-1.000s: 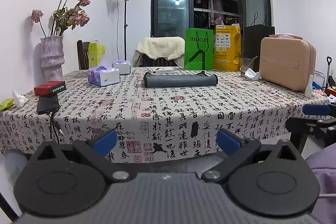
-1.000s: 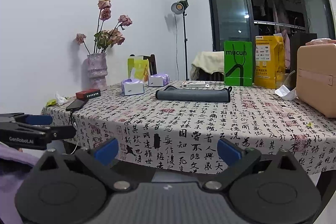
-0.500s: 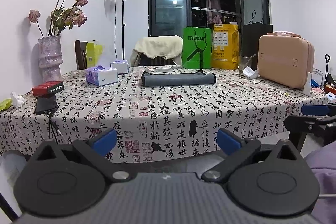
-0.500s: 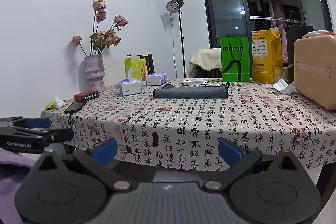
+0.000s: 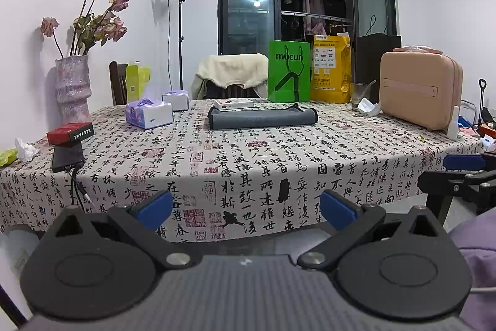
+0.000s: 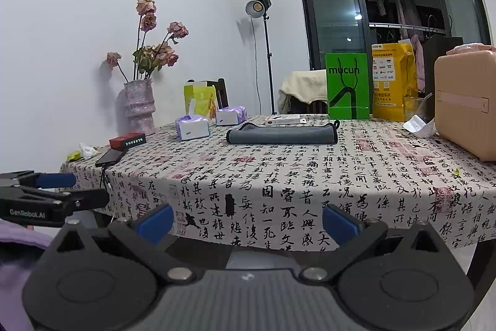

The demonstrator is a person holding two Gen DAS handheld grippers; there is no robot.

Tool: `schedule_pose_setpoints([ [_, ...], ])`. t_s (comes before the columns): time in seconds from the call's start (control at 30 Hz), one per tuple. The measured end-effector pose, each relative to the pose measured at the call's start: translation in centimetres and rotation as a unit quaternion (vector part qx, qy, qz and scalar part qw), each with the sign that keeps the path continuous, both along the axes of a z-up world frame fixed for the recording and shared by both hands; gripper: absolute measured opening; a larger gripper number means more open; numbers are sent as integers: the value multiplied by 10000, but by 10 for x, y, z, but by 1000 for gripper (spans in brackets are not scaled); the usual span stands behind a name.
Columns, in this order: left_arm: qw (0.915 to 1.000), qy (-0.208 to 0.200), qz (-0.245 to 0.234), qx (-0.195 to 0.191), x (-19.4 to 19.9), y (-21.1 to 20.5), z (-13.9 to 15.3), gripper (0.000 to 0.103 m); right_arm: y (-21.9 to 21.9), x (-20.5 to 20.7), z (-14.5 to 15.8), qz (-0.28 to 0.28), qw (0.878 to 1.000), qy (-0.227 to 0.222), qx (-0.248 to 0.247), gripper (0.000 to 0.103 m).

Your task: Fold towel

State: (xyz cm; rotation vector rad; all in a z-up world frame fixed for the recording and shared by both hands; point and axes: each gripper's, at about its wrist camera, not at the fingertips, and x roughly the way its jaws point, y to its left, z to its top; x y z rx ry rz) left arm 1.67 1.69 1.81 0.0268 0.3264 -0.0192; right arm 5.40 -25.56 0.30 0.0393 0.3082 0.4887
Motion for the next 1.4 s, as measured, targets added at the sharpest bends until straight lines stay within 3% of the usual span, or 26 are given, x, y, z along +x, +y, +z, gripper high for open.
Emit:
schedule_pose_setpoints([
  [1.4, 10000, -1, 9, 18, 0, -1, 3, 103, 0, 1, 3, 36, 10000, -41, -33, 103],
])
